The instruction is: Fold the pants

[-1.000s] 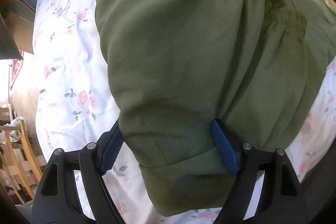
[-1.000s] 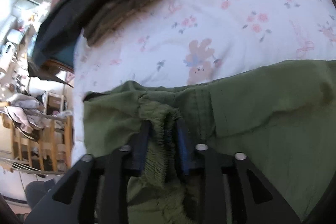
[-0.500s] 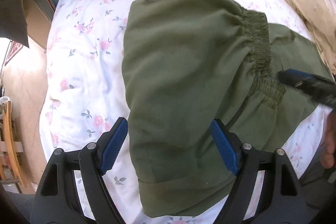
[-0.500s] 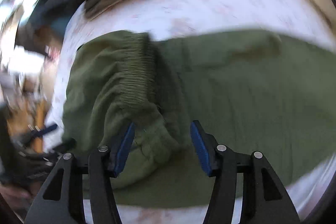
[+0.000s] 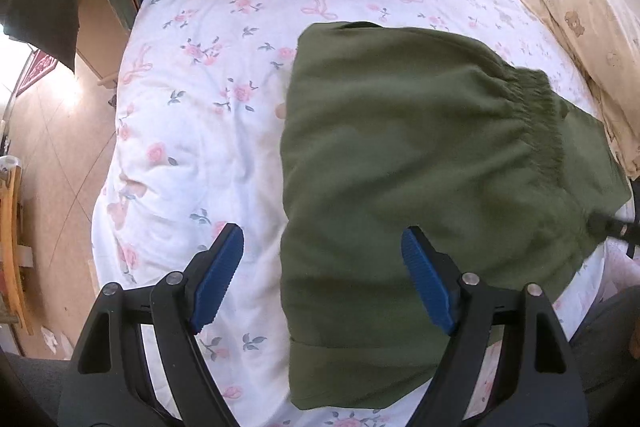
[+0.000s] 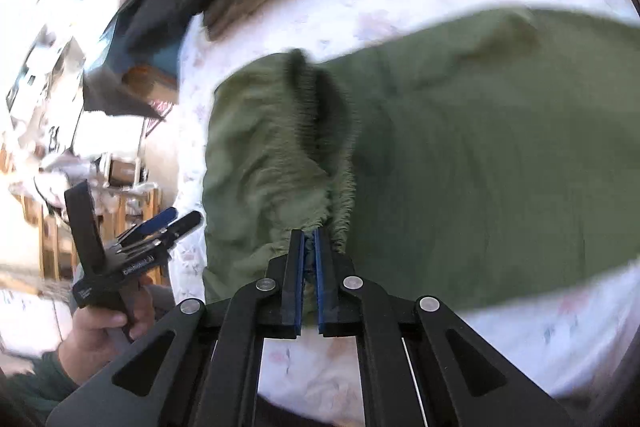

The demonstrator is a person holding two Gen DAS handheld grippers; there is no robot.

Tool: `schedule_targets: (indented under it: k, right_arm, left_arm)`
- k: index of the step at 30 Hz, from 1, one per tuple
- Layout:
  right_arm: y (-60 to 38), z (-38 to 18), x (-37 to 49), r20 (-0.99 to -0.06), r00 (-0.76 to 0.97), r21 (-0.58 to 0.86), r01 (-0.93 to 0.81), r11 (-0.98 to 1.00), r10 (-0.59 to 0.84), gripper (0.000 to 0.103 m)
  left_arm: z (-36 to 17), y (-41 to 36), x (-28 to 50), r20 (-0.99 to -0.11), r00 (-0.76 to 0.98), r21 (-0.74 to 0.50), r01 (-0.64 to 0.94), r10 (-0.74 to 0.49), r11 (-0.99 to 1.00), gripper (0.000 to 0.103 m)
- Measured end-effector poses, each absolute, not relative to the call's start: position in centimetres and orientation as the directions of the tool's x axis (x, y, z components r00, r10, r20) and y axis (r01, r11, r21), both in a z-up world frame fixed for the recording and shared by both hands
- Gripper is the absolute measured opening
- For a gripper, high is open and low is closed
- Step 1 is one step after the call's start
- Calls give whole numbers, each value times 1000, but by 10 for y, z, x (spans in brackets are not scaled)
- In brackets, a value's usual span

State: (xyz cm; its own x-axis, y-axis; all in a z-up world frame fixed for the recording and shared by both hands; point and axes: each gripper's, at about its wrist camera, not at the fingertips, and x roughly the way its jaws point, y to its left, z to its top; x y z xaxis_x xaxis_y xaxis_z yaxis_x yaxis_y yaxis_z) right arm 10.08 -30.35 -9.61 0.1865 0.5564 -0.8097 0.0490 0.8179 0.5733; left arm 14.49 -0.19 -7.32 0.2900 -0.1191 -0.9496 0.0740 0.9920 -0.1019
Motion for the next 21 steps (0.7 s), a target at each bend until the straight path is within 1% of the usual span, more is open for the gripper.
schedule_targets:
  k: [1,4,6,7,8,9,10,11,12,13,14,16,18,20,21]
  right_arm:
    - [-307,-102,98,-834,162,540,54,840,527,3]
    - [-300,-140,98,-928,7,373,49,927,373,4]
    - [-291,-158,103,-951,-69,301,18,953,302,9]
    - [-288,-161,106,-956,-84,282,13,959,282,11]
    - [-288,-158,110,-957,-88,277,13,961,277,12]
    - [-289,-151,114,-953,-66,297,12,955,297,13]
    - [-291,-136,119,-950,-14,313,-5,950,313,21]
    - [-291,-125,122,-949,25,312,-26,950,313,31]
    - [-290,-112,127,-948,73,308,-51,950,311,36]
    - [-287,-100,132,-941,125,307,-74,949,315,56]
    - [-282,-88,141,-925,192,313,-98,945,327,66]
    - [-270,-80,157,-905,264,312,-121,942,334,66]
    - [-254,-90,179,-903,295,279,-149,949,312,66]
    - [-240,-117,203,-919,288,232,-155,960,269,67]
    - [-238,-138,214,-930,230,264,-129,956,288,67]
  left_arm:
    - [-72,-5,142,-951,287,-103,71,-119,992,79]
    - [-77,-4,146,-953,275,-111,69,-126,991,79]
    - [-79,-5,147,-953,279,-105,73,-122,992,79]
    - [-78,-5,146,-952,283,-100,75,-117,992,79]
    - [-76,-6,145,-951,286,-98,73,-115,993,79]
    - [-76,-4,145,-951,287,-100,68,-115,993,79]
    - [-77,-2,145,-951,287,-102,60,-115,993,79]
    - [-77,-1,145,-951,287,-102,56,-114,993,79]
    - [-78,0,145,-952,287,-99,53,-110,994,79]
    - [-80,2,146,-953,286,-89,50,-99,995,79]
    - [-81,2,147,-954,285,-82,47,-91,996,79]
    - [-84,5,149,-956,282,-75,34,-82,997,79]
    - [-86,8,151,-955,286,-83,12,-83,996,79]
    - [-86,9,153,-953,292,-80,7,-78,997,79]
    - [-87,10,153,-953,294,-75,6,-73,997,79]
